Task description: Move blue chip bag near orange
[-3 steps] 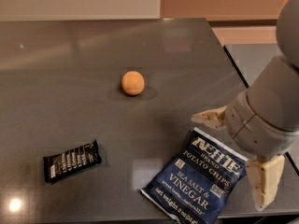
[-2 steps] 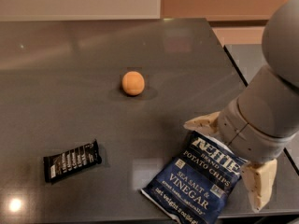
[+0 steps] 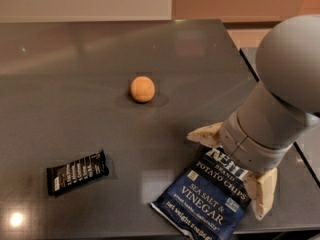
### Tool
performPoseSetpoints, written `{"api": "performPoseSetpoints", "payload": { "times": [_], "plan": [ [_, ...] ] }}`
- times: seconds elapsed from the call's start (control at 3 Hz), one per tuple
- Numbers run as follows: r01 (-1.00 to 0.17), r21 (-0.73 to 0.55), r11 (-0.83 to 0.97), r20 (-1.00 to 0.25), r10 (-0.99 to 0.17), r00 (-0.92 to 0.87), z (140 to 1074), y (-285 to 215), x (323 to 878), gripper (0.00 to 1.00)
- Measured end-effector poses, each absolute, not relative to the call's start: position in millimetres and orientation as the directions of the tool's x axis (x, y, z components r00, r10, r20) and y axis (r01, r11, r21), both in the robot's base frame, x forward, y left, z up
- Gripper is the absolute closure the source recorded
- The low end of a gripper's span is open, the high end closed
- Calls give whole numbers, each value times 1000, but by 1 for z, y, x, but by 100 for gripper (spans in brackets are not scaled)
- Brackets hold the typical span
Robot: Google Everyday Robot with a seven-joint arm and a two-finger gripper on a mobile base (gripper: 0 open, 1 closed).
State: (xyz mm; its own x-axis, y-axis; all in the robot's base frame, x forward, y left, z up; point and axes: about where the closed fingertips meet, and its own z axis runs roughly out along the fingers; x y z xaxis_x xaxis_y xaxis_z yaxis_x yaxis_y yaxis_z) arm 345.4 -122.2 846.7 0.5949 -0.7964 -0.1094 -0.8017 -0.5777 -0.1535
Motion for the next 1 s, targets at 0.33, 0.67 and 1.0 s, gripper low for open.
{"api": "performPoseSetpoints", "payload": {
  "times": [0.33,0.67,1.0],
  "plan": [
    [-798,-143,-586,-92,-794,600,836,-122,352,16],
    [-801,-134,-583,-61,-802,594,833,-124,357,38],
    [-817,-137,-560,-31,-822,568,839,-128,366,62]
  ]
}}
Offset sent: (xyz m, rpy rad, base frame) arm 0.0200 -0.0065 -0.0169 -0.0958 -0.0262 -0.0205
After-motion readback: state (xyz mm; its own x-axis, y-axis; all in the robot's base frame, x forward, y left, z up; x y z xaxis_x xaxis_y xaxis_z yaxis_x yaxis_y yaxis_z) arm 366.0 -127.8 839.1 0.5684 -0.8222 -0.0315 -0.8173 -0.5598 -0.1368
